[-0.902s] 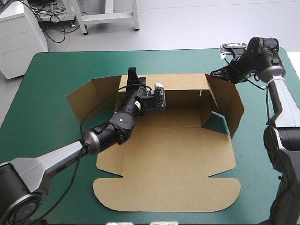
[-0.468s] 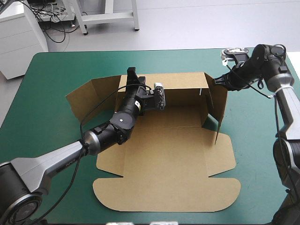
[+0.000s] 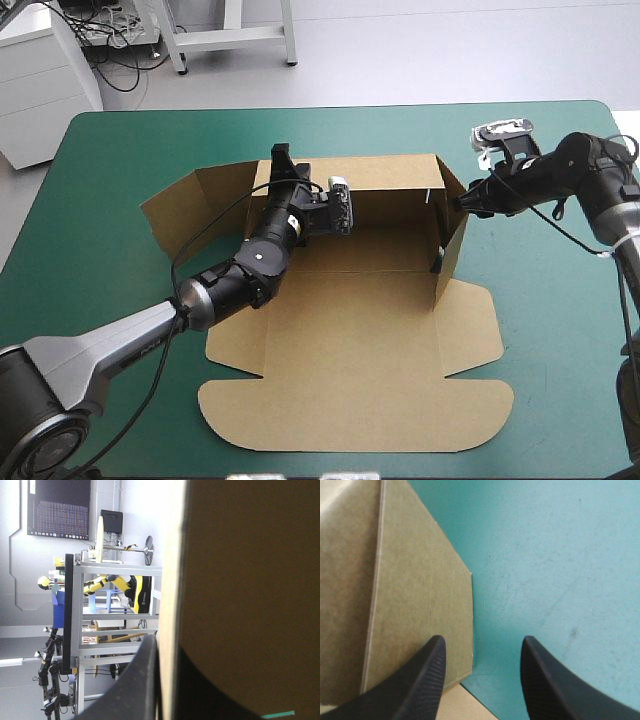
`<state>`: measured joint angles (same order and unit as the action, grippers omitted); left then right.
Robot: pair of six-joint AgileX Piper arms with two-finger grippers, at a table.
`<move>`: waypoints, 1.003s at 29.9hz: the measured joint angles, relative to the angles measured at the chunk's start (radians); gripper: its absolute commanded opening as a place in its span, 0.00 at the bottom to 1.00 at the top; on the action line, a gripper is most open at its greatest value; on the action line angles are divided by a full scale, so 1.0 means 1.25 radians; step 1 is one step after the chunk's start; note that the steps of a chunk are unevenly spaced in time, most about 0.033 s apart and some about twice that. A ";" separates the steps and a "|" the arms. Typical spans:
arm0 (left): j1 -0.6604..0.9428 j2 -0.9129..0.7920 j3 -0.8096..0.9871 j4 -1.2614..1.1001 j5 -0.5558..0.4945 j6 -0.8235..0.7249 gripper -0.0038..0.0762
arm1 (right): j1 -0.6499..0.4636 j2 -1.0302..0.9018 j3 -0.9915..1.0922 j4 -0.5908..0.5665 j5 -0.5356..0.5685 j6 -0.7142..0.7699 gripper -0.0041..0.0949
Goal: Fold the box
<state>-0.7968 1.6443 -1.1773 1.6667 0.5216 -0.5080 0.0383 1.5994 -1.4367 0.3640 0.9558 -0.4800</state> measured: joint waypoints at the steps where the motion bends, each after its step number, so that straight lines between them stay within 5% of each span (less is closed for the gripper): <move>1: 0.000 0.000 0.000 0.000 0.000 0.000 0.01 | 0.000 -0.005 0.012 0.006 -0.003 -0.012 0.48; 21: 0.000 0.000 0.000 0.000 0.000 0.000 0.01 | 0.000 -0.084 0.151 0.140 -0.015 -0.296 0.48; 30: 0.000 0.000 0.000 0.000 0.000 0.000 0.01 | 0.000 -0.086 0.151 0.168 0.039 -0.409 0.75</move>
<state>-0.7968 1.6443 -1.1773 1.6667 0.5216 -0.5080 0.0383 1.4920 -1.2483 0.5745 1.0040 -0.9911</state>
